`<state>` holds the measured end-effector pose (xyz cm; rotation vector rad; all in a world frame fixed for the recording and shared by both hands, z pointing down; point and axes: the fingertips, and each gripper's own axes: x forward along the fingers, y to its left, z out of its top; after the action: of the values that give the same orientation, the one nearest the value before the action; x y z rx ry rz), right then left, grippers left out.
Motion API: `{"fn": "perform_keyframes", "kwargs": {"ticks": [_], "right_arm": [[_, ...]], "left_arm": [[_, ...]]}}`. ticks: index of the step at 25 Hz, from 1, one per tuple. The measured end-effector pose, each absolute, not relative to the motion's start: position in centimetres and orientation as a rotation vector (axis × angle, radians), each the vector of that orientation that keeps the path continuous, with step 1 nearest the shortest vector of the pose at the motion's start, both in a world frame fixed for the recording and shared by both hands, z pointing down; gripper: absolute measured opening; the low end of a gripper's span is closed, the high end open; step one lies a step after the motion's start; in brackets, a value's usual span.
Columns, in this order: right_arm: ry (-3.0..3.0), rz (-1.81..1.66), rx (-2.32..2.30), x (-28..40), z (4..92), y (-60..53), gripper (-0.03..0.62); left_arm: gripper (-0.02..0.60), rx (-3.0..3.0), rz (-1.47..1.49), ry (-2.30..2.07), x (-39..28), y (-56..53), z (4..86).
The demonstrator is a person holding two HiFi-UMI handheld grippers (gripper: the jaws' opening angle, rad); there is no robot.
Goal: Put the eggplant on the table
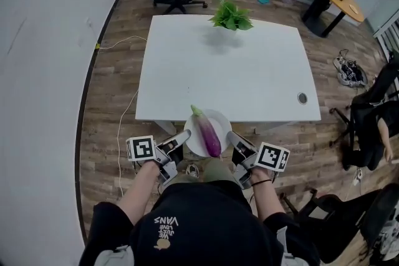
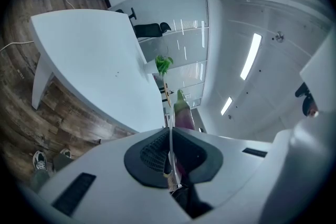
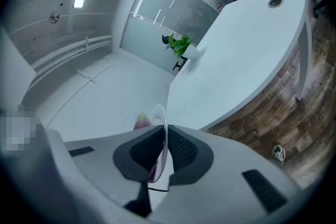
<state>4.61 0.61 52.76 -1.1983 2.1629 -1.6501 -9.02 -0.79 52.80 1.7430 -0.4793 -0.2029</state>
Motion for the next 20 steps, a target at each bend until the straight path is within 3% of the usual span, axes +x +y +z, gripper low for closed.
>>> {"fn": "perform_keyframes", "kwargs": {"ticks": [20], "right_arm": [[2.243,-1.69,-1.15,8.8,53.1,-13.5,0.032]], "left_arm": [[0.025,1.741,-0.246,-0.547,-5.0,-14.0,52.9]]}}
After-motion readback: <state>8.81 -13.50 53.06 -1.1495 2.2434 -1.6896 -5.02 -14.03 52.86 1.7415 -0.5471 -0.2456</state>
